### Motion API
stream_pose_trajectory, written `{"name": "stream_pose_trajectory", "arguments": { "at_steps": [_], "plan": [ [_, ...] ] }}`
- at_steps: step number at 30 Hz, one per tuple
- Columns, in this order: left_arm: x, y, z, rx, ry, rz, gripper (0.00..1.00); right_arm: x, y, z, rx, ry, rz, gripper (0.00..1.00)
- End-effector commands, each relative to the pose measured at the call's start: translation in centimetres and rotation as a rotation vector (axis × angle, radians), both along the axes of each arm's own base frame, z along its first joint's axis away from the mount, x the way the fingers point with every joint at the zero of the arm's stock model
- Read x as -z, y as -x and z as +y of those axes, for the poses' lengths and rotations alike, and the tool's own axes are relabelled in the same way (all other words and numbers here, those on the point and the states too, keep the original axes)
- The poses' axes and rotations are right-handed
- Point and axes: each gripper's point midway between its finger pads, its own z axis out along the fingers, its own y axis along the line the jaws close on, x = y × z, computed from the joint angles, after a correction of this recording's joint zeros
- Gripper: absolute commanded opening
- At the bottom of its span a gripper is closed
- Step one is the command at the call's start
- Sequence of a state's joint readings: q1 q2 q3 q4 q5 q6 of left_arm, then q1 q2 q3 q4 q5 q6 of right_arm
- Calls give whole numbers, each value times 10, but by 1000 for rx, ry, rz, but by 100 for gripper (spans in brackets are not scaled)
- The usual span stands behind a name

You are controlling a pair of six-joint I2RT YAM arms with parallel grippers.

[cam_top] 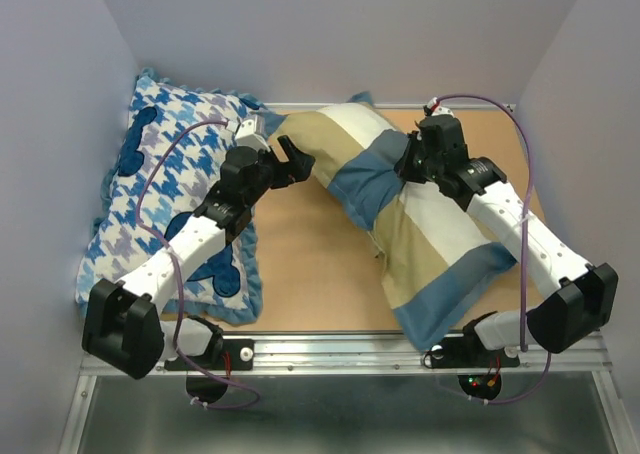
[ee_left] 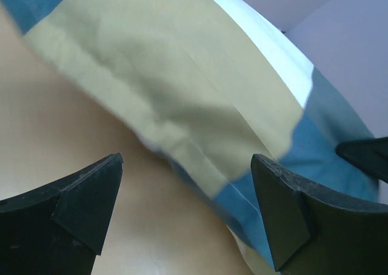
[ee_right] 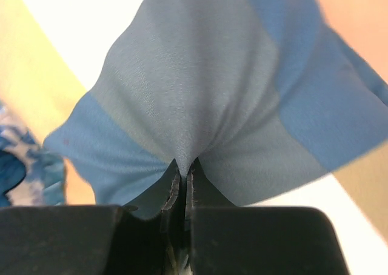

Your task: Remove the pillowcase from the pillow

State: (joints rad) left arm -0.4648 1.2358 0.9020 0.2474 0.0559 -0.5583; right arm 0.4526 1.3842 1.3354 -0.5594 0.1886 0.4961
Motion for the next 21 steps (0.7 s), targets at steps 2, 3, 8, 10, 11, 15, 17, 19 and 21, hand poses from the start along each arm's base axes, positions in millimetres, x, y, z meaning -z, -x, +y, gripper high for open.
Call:
{"name": "stream_pose_trajectory", "arguments": {
  "at_steps": [2,3,8,10,11,15,17,19,21],
  "plan": [
    [6,-3,-17,60,73,-51,99,-66,1,29,-124,-217,-178,1],
    [18,0,-18,69,81,-42,99,-67,0,30,-126,-221,-181,1],
    [22,-2,-37,139,128,-76,99,-77,8,46,-207,-284,-179,1],
    [29,-2,-44,150,128,-77,99,-83,10,48,-217,-295,-187,1],
    [28,-2,-44,146,138,-77,96,-87,11,49,-224,-299,-195,1],
    [13,10,-49,180,132,-123,32,-96,14,46,-221,-304,-216,1],
    [3,14,-48,157,95,-151,0,-102,17,47,-228,-315,-226,1],
    [1,20,-45,142,63,-146,0,-106,19,48,-240,-324,-230,1],
    [-20,33,-43,134,66,-188,0,-114,20,48,-243,-330,-247,1]
  ]
}}
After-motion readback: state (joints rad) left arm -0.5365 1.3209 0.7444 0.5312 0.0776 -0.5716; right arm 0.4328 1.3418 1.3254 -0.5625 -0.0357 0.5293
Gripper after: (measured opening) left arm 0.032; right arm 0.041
